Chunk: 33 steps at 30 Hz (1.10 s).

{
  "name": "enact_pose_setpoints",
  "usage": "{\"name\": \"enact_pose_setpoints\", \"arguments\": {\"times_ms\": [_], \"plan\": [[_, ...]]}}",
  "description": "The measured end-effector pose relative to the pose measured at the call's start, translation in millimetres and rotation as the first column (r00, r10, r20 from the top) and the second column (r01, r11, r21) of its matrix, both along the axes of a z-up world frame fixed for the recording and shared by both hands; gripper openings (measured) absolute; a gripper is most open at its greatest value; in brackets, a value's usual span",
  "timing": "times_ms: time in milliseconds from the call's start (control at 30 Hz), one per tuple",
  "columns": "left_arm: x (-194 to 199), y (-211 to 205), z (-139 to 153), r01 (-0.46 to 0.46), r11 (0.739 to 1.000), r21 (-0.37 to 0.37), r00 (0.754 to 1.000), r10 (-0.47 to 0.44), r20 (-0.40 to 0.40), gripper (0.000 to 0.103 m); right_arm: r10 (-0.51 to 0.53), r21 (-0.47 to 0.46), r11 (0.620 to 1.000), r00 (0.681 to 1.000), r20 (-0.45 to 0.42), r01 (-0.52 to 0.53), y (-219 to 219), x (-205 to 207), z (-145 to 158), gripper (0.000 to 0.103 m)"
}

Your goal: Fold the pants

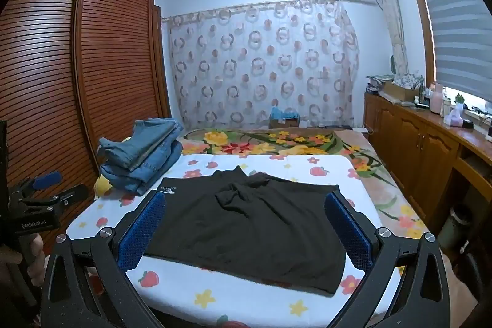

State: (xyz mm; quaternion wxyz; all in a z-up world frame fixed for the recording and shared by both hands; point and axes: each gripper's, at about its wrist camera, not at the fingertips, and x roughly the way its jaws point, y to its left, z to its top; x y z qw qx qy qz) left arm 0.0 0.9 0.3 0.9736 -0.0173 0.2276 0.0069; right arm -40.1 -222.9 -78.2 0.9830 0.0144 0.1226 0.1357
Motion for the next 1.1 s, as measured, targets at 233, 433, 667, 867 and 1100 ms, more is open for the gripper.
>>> {"name": "enact_pose_setpoints", "arguments": {"times_ms": [233,433,667,867,1100], "plan": [[-0.7,-3.3,0.3,-0.002,0.999,0.032,1.0,0.002,0.004,0.103,0.004,0.003,1.0,1.0,-0.004,-0.004,0.1,-0.9,0.2,0.103],[-2.1,-3.5,1.4,0.0,1.0,0.028,1.0,0.0,0.01,0.103,0.01,0.001,1.0,1.0,-0.001,-0.01,0.6,2.3,-1.6,0.103],[-2.7,-3.9,1.6,-0.002,1.0,0.027,1.0,0.002,0.012,0.103,0.012,-0.006,1.0,1.0,0.003,-0.012,1.8,0.3,-2.1,0.103],[-2.8,-4.2,1.3,-0.003,0.999,0.032,1.0,0.003,0.014,0.103,0.013,-0.003,1.0,1.0,0.001,-0.013,1.7,0.6,-0.1,0.103],[-2.8,-4.2,1.2,-0.003,0.999,0.033,1.0,0.003,0.016,0.103,0.014,-0.004,1.0,1.0,0.001,-0.014,1.8,0.9,-0.3,0.103]]}}
